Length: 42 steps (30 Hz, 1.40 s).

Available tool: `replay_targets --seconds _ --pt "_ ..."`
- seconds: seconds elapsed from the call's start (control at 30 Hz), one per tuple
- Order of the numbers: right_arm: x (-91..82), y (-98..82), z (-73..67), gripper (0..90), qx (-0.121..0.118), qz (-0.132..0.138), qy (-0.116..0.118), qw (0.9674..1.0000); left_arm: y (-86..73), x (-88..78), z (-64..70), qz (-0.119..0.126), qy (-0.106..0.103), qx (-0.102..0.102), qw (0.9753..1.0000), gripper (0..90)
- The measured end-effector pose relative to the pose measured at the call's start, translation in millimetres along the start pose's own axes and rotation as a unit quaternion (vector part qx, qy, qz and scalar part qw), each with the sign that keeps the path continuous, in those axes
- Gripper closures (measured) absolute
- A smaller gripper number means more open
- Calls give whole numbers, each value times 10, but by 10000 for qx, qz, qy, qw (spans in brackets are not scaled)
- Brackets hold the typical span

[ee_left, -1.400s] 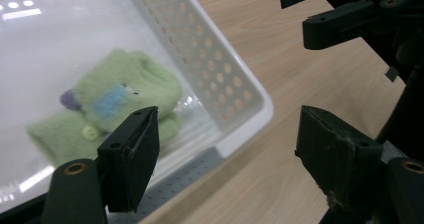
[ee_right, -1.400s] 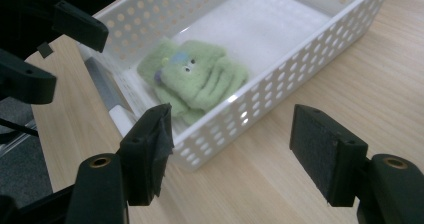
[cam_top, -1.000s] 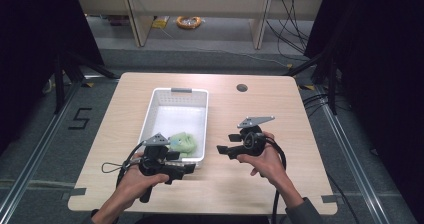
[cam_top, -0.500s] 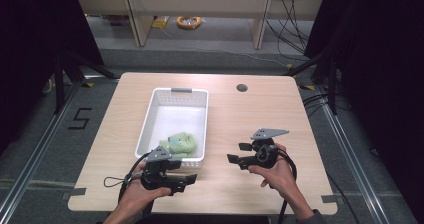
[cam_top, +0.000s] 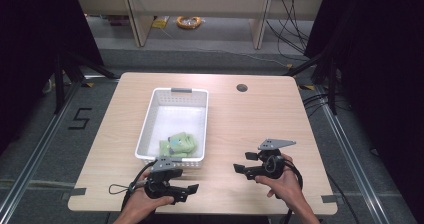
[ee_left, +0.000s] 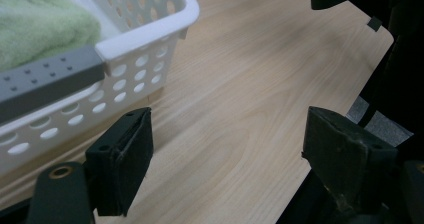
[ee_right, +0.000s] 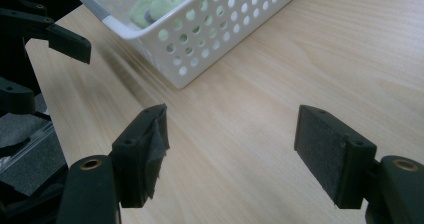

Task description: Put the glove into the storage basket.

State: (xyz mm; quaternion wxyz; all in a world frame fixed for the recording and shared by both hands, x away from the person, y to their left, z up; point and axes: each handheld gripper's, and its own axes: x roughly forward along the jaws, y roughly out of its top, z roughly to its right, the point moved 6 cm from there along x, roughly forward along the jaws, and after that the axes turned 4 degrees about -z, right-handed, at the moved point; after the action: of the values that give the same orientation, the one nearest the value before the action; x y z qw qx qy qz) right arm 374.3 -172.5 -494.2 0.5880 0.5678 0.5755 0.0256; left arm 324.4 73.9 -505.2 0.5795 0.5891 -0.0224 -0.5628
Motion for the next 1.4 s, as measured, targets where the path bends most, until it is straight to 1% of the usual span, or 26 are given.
replay_targets --seconds 0.1,0.2,0.27,0.3,0.33,0.4,0.43,0.47,0.5,0.53,0.6,0.63,0.67,0.7,0.8,0.83,0.9,0.97,1.07,1.1,1.13,1.17,1.2,1.27,1.3,1.4 --pt "-3 -51 14 294 -92 -40 -18 9999 -39 22 -1 -22 2 -47 10000 186" --pt "-11 -89 -5 285 -6 -80 -26 10000 -60 23 -10 -36 -3 12 10000 167" --pt "1 -121 0 238 -109 -31 17 9999 -89 44 1 24 -12 -29 10000 159" --pt "-9 -138 -34 219 38 -60 27 10000 -104 47 0 -4 -1 -27 10000 159" --pt "-4 -138 -11 203 -135 24 23 9999 -104 47 0 -4 -1 -27 10000 157" --pt "-7 -148 -39 190 -49 40 48 10000 -132 52 3 -2 44 26 10000 155" --pt "-16 -164 -47 177 -117 108 61 9999 -156 59 -1 -12 -2 159 9999 155" --pt "-25 -162 -24 174 -303 180 -10 9994 -156 59 -1 -12 -2 159 9999 155" --pt "-33 -184 -61 171 -147 140 63 9998 -182 67 4 -7 -38 180 9998 155" --pt "-24 -186 -44 168 -288 213 54 9993 -194 73 8 12 -53 176 9998 155" --pt "-47 -225 -93 168 -163 184 118 9996 -218 87 16 55 -46 132 9999 155" --pt "-57 -244 -104 168 -156 150 126 9997 -236 81 11 4 7 188 9998 155" --pt "-53 -259 -105 168 -195 201 124 9995 -258 80 3 -60 27 216 9997 155" --pt "-58 -269 -70 168 -441 212 60 9988 -267 85 8 -21 4 244 9997 155" --pt "-63 -321 -98 169 -301 194 107 9993 -297 90 13 -21 -12 256 9997 155" --pt "-79 -378 -128 170 -182 92 141 9997 -331 82 -2 -105 95 228 9996 155" --pt "-94 -423 -140 170 -133 61 125 9998 -340 75 9 -26 63 238 9997 155" --pt "-101 -458 -138 170 -226 84 81 9997 -363 69 12 -55 34 218 9997 155" --pt "-109 -497 -156 170 -167 76 68 9998 -392 61 11 -98 53 270 9996 155" --pt "-100 -541 -162 170 -176 56 43 9998 -395 66 19 -37 58 270 9996 155" --pt "-100 -541 -162 170 -176 56 43 9998 -418 56 1 -150 128 385 9991 155" --pt "-107 -599 -163 170 -150 -122 -105 9998 -454 72 41 -155 111 296 9994 157" --pt "-101 -620 -154 170 -241 -158 -136 9995 -472 78 51 -172 86 304 9994 157" --pt "-100 -646 -159 170 -237 -196 -153 9994 -492 67 47 -251 101 398 9988 157" --pt "-99 -688 -169 171 -306 -256 -87 9992 -511 71 66 -219 113 287 9993 157" --pt "-115 -741 -207 171 -142 -343 -95 9993 -526 68 58 -221 128 328 9991 157"
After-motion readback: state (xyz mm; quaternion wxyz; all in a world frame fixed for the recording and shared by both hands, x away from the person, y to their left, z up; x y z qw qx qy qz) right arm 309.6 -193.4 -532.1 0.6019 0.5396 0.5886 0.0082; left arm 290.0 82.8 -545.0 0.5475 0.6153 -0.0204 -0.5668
